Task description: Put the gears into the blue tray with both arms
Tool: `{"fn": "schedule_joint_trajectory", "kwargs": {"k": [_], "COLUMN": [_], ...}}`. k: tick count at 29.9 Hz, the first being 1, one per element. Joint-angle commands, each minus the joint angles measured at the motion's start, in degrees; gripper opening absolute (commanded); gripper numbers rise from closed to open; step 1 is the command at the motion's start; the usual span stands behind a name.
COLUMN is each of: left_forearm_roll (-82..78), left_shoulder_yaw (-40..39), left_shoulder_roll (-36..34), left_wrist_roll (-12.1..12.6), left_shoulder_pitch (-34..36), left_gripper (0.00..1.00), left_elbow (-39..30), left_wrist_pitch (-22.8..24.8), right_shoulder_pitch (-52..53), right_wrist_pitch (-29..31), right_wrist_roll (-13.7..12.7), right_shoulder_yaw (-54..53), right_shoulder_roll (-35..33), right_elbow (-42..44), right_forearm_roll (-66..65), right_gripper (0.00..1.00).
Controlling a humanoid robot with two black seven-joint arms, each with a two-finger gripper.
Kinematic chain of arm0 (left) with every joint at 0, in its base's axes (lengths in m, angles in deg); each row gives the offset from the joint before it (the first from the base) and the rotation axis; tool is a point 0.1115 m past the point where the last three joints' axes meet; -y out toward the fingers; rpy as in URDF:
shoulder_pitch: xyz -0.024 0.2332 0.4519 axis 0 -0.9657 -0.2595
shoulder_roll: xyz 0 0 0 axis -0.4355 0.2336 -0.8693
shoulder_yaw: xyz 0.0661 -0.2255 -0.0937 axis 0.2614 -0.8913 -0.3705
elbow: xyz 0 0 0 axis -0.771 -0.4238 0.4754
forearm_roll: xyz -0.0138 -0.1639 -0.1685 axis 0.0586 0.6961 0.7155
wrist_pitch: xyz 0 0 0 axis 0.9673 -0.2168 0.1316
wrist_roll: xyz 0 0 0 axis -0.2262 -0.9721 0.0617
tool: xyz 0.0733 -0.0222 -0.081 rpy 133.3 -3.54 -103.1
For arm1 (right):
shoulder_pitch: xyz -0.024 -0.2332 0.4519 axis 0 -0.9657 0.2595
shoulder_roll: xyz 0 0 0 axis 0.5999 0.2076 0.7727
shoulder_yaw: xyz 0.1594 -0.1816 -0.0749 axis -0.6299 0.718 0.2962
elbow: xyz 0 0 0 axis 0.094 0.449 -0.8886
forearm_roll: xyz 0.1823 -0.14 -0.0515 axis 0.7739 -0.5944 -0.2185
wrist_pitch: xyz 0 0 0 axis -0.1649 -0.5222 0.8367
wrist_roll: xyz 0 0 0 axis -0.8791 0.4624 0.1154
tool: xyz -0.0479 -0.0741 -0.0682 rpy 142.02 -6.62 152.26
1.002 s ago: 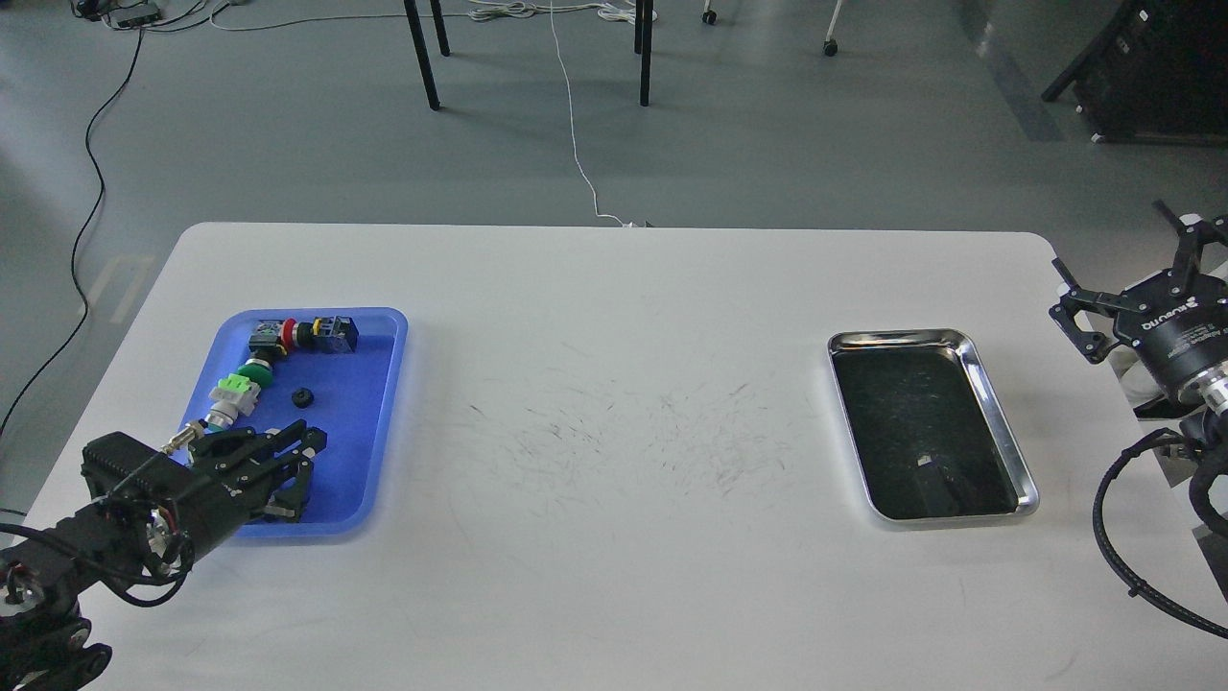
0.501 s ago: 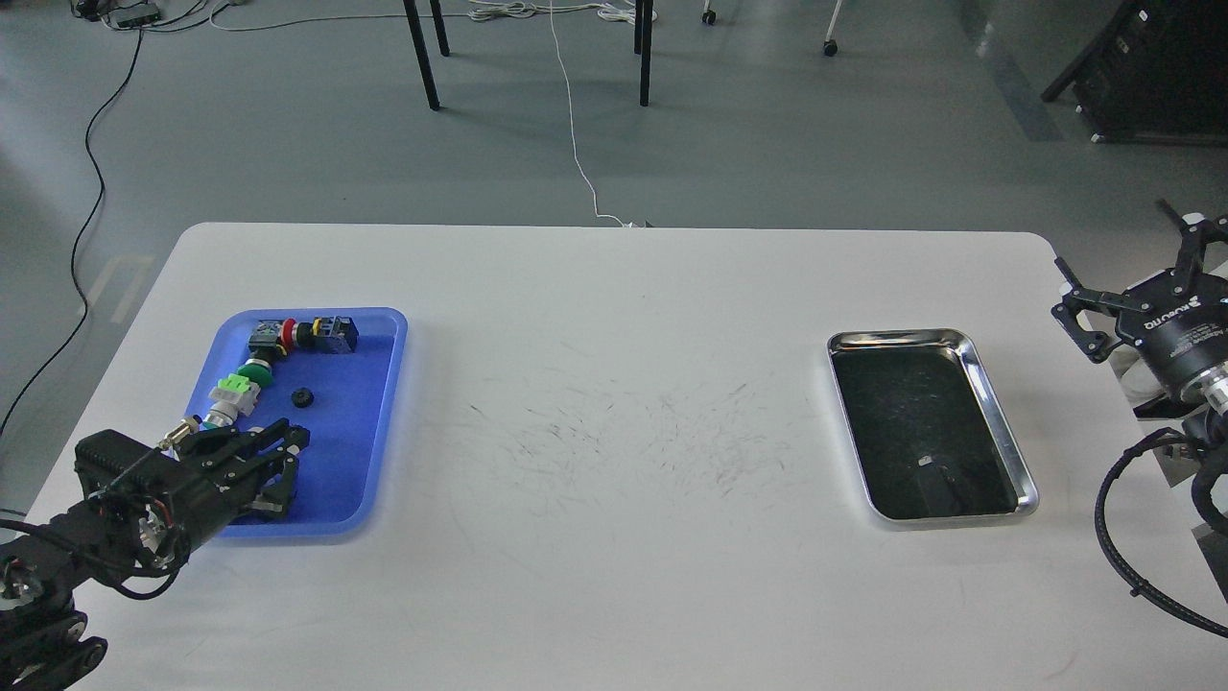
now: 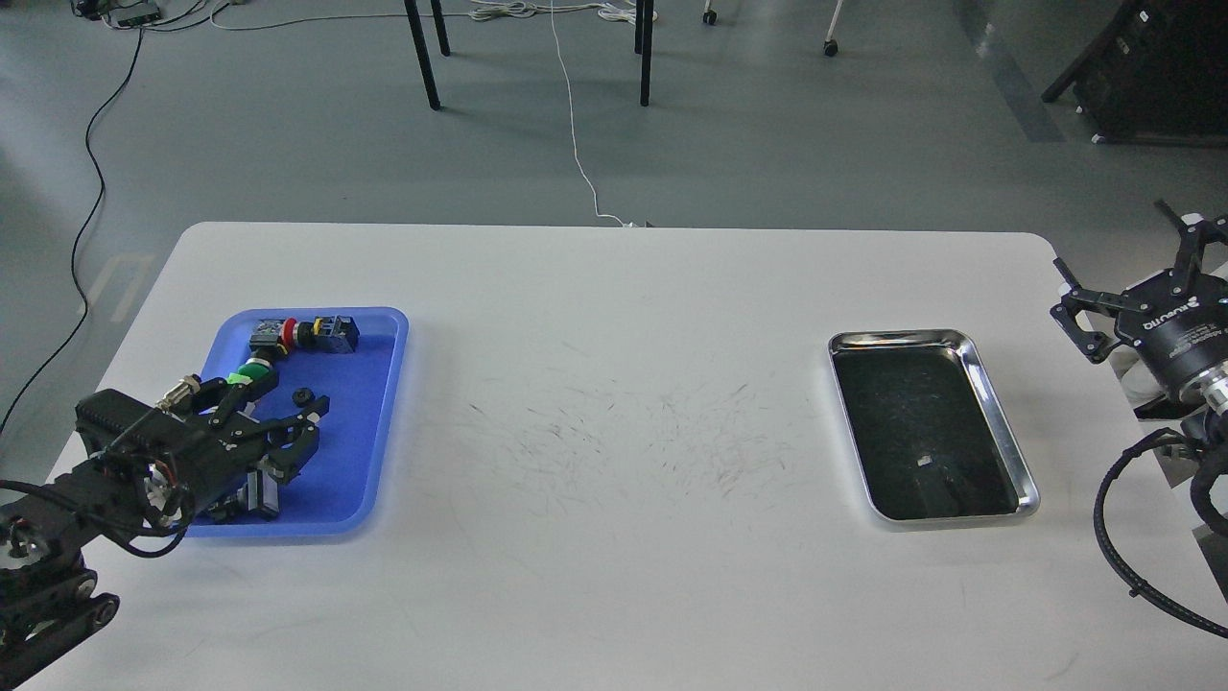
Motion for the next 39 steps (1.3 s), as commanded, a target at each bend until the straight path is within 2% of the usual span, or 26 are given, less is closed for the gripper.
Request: {"fn": "schedule_joint_trajectory", "kwargs": {"k": [1,4,8,13,16,18,21,24,27,31,34,39], "left_forearm_roll": [3.7,13.3,34.4,64.8,78.1,85.5,93.3,96.1,97.8,103.3,105.6,105.8], "left_shoulder_yaw": [-0.4,-0.6,-0.6,-0.5,-0.8,-2.4,-5.4,-5.8,-7.5,-14.4,-16.1,-16.2], "left_shoulder_roll": [-0.3,-0.1,1.3,7.1,10.5,12.9,16.0,17.8,17.9,18.8,19.5,20.3], "left_wrist_roll": [-0.3,-0.8,-0.8,-0.8,-0.5,-0.5,-0.5,-1.1,-3.3,-3.0,-2.5,-1.2], "left_shoulder_pitch": [2.8,6.3,11.3,21.9,25.6,26.9,27.0,25.0,21.3,20.8,20.8,20.9], "left_gripper": [0.96,0.96,0.96,0.97,0.96,0.97,0.97,0.97,0.97,0.97,0.97,0.98], "left_elbow": [-1.2,-2.9,-3.3,-0.6,2.9,7.0,13.0,15.2,16.5,20.4,21.2,21.3], "left_wrist_pitch": [-0.1,0.2,0.9,2.3,7.0,11.9,19.6,28.6,34.9,37.4,41.3,40.9], "right_shoulder_pitch": [0.3,0.4,1.0,5.8,8.2,9.0,9.3,8.4,5.7,3.9,2.7,2.5], "right_wrist_pitch": [0.0,0.0,0.0,-1.1,-6.5,-8.7,-9.4,-9.5,-8.9,-8.8,-8.8,-7.8], "right_wrist_roll": [0.1,0.0,0.0,-0.6,-1.0,-1.7,-2.9,-3.9,-4.1,-5.0,-5.2,-5.0], "right_shoulder_yaw": [-0.1,-0.6,-1.4,-0.5,-0.4,-0.3,-0.2,-0.1,-0.1,-0.9,-0.9,-1.5], "right_shoulder_roll": [0.0,-0.3,-2.3,-2.0,-1.7,-1.5,0.1,0.4,0.4,0.3,0.4,0.4], "right_elbow": [-0.3,-1.2,-4.0,-4.7,-8.6,-10.6,-10.5,-10.0,-8.0,-7.2,-8.0,-8.2], "right_forearm_roll": [0.0,0.1,0.1,0.1,0.1,0.1,0.1,0.1,0.2,1.1,3.8,4.6], "right_gripper": [0.96,0.96,0.97,0.97,0.97,0.97,0.97,0.97,0.97,0.98,0.98,0.98]}}
